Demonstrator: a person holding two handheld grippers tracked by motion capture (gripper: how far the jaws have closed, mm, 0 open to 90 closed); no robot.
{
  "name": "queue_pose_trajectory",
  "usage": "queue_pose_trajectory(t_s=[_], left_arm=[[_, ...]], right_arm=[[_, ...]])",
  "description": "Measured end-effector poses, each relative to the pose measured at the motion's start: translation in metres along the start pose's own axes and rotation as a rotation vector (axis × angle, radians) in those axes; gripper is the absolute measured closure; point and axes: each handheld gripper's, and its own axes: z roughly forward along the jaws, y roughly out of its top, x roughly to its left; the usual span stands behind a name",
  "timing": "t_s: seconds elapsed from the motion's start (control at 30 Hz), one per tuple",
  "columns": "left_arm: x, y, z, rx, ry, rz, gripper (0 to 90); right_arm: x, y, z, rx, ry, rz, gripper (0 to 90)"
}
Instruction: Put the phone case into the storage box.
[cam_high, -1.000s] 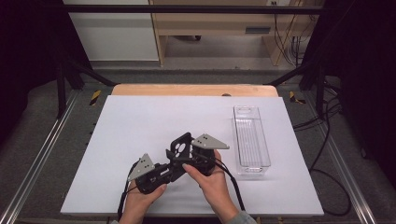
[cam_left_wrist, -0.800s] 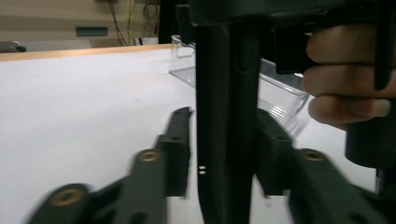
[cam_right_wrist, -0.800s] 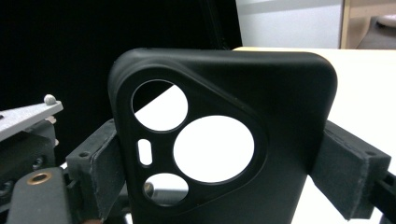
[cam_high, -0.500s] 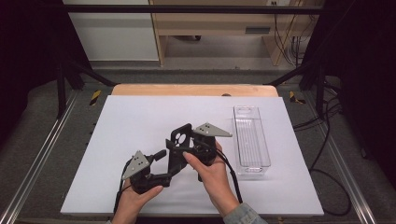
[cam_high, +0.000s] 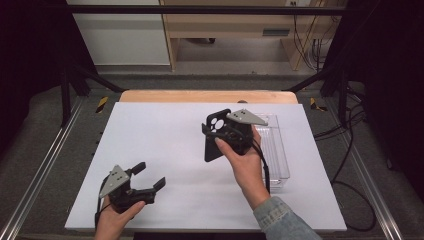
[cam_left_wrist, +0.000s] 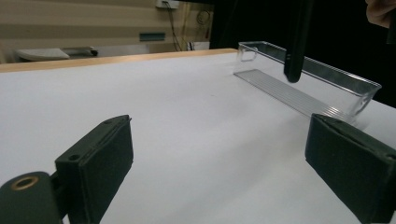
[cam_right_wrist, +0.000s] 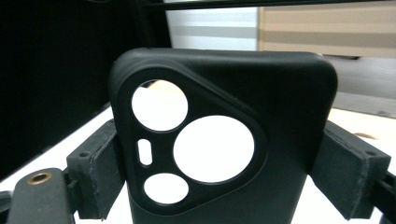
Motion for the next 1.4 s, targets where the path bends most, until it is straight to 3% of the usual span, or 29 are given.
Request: queue_pose_trajectory(t_s=[0.07, 0.17, 0.4, 0.47, 0.57, 1.0, 1.17, 1.4], left_arm=[[0.006, -0.002, -0.010, 0.001, 0.028, 0.015, 7.3], [0.016, -0.005, -0.020, -0.005, 0.058, 0.001, 6.2], [0.034, -0.006, -0.025, -0.014, 0.109, 0.001, 5.4], [0.037, -0.007, -0.024, -0.016, 0.104, -0.016, 5.0], [0.039, -0.007, -0.023, -0.012, 0.106, -0.007, 4.3], [0.040, -0.008, -0.020, -0.023, 0.110, 0.033, 4.3], [0.042, -0.009, -0.019, -0.024, 0.106, 0.016, 4.3], [0.042, -0.008, -0.018, -0.023, 0.106, 0.023, 4.3]], right_arm=[[-0.008, 0.007, -0.001, 0.007, -0.032, -0.013, 14.0], [-0.021, 0.016, -0.002, 0.007, -0.061, -0.019, 14.0], [-0.048, 0.027, 0.002, 0.004, -0.121, 0.001, 14.0], [-0.054, 0.029, 0.004, -0.002, -0.144, -0.014, 14.0], [-0.061, 0.030, 0.005, -0.016, -0.169, -0.024, 14.0], [-0.096, 0.033, 0.011, -0.027, -0.257, -0.009, 13.9], [-0.113, 0.033, 0.010, -0.026, -0.300, 0.009, 14.0], [-0.136, 0.032, 0.010, -0.032, -0.334, 0.021, 13.9]])
